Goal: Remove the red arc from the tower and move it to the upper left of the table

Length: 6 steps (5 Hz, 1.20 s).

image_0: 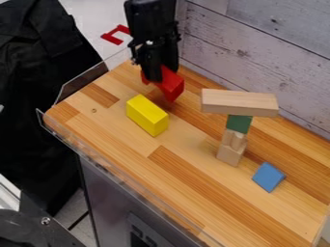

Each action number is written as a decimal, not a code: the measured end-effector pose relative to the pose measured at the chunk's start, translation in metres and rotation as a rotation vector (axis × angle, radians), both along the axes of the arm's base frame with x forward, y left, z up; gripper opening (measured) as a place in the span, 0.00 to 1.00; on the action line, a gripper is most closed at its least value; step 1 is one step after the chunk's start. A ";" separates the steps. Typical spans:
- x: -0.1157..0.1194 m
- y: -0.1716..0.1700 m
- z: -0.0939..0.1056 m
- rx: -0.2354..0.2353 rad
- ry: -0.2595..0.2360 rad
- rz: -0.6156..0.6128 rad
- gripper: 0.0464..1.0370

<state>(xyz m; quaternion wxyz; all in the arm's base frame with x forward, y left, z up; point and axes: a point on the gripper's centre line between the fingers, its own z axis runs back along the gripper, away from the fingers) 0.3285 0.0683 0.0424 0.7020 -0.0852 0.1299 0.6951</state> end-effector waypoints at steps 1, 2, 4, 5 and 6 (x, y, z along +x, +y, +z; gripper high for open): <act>0.000 -0.002 -0.006 -0.011 0.011 0.006 0.49; -0.002 -0.003 -0.015 -0.022 0.036 0.009 0.49; 0.002 -0.005 -0.024 -0.032 0.058 -0.009 0.49; 0.007 -0.005 -0.026 -0.039 0.068 -0.024 0.57; 0.008 -0.008 -0.030 -0.066 0.070 -0.051 0.86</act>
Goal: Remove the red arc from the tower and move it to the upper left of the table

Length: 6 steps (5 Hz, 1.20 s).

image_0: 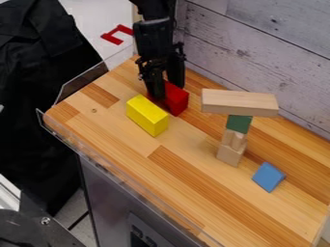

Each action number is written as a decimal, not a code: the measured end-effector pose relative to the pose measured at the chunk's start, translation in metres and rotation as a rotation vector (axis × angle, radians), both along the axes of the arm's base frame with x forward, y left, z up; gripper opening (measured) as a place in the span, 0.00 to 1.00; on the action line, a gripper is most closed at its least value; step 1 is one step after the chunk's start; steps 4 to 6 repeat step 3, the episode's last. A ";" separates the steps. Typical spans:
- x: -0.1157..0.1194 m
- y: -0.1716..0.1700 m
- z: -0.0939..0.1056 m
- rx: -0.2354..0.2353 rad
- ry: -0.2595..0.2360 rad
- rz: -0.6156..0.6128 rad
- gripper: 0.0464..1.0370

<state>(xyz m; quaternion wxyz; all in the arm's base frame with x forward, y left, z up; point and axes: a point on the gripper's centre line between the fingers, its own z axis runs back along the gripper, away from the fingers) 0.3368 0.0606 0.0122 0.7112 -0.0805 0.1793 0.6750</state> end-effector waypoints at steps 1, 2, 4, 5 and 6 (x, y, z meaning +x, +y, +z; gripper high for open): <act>-0.001 0.001 0.000 0.001 -0.002 -0.029 0.97; -0.003 0.001 0.017 0.015 -0.052 -0.064 0.96; -0.005 0.002 0.051 0.040 -0.132 -0.108 0.96; -0.005 0.002 0.051 0.040 -0.132 -0.108 0.96; -0.005 0.002 0.051 0.040 -0.132 -0.108 0.96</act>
